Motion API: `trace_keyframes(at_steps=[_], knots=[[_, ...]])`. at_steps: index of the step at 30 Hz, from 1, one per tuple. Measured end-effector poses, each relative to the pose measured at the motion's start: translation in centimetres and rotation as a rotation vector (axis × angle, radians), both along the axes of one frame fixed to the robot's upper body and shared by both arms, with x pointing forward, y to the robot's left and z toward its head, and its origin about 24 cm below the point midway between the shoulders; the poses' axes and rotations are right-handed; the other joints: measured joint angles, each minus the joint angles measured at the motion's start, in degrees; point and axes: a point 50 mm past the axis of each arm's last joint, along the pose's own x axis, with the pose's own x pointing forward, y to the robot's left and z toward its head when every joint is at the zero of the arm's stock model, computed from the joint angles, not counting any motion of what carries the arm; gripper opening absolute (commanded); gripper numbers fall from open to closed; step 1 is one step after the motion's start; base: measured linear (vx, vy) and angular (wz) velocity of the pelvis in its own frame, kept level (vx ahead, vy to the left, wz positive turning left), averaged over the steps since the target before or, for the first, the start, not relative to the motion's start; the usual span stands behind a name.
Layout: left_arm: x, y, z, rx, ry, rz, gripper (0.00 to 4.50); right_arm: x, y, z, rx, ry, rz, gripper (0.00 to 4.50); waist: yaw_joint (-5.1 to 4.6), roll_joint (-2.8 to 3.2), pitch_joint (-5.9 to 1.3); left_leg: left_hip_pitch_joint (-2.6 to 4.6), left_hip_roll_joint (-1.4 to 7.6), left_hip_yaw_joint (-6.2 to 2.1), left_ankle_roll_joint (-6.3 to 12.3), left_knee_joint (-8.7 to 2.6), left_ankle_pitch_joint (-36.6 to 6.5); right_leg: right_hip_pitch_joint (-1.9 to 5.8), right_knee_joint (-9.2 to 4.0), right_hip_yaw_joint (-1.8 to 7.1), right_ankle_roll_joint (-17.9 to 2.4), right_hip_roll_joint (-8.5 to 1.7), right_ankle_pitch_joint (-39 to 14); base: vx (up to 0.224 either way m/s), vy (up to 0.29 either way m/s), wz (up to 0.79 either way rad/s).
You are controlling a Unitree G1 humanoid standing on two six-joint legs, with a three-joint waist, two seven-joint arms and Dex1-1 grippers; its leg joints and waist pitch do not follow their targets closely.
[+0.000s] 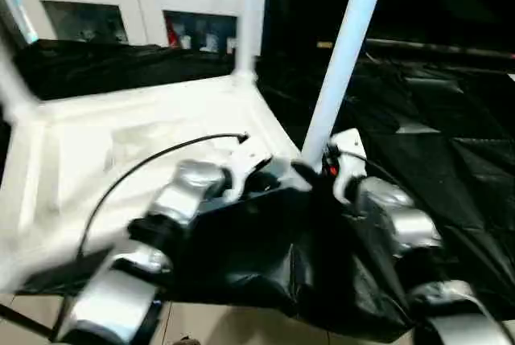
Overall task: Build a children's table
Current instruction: Rotate leg to tighten
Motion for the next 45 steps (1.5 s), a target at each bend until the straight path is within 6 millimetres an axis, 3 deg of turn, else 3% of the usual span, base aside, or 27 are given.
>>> trace_keyframes(at_steps=[3,5,10,15,23,32,33,45], knots=[[0.0,-0.3,-0.2,-0.001,0.005,0.016,0.00,0.1,0.5,-0.1,-0.007,-0.007,-0.040,2.66,0.01,0.12,-0.26,0.00,0.00,0.00,0.00,-0.02,0.0,0.02,-0.04,0.00,0.0,0.00,0.0,0.000,0.000,0.00],[0.0,-0.4,-0.2,-0.001,0.007,0.017,0.00,0.1,0.6,-0.1,-0.007,-0.010,-0.046,3.22,-0.05,0.18,-0.30,0.00,-0.03,0.01,0.00,-0.02,0.0,0.02,-0.07,0.03,0.1,0.00,0.0,0.000,0.000,0.00],[0.0,-0.4,-0.2,0.002,0.006,0.020,0.00,0.0,0.8,-0.1,-0.018,-0.016,-0.028,3.70,-0.13,0.18,-0.30,0.00,-0.03,0.00,0.00,-0.07,0.0,0.01,-0.07,0.02,0.3,0.00,-0.2,0.000,0.000,0.00],[-0.1,0.3,0.0,-0.002,0.018,-0.047,0.00,-0.7,-1.0,0.1,-0.085,-0.033,0.161,3.70,0.04,0.18,-0.28,-0.06,-0.02,0.00,0.00,-0.16,0.0,-0.02,-0.12,0.00,0.3,0.00,-0.2,0.000,0.000,0.00],[-1.3,3.6,0.6,0.004,0.062,-0.271,0.00,-3.1,-3.2,0.9,-0.092,-0.035,0.504,3.70,-0.21,0.15,-0.21,-0.14,0.02,0.01,0.04,-0.35,0.0,-0.21,-0.11,-0.06,0.1,0.07,-0.4,0.000,0.000,0.00],[-2.8,4.9,0.6,-0.018,0.135,-0.432,0.00,-4.5,-2.8,1.8,-0.028,-0.024,0.739,3.70,0.58,0.22,-0.11,-0.09,0.04,0.05,0.05,-0.31,0.0,-0.21,-0.08,-0.10,0.0,0.01,-0.4,0.000,0.000,0.00],[-2.8,5.0,0.6,-0.018,0.138,-0.433,0.00,-4.6,-2.8,1.7,-0.029,-0.017,0.750,3.46,0.58,0.22,-0.11,-0.09,0.03,0.05,0.04,-0.30,0.0,-0.21,-0.07,-0.09,0.0,0.01,-0.4,0.000,0.000,0.00],[-3.0,5.4,0.6,-0.016,0.156,-0.451,0.00,-4.8,-3.0,1.9,-0.048,-0.013,0.780,2.48,0.55,0.13,-0.07,-0.09,0.04,0.05,0.04,-0.30,0.0,-0.21,-0.07,-0.09,0.0,0.01,-0.4,0.000,0.000,0.00]])
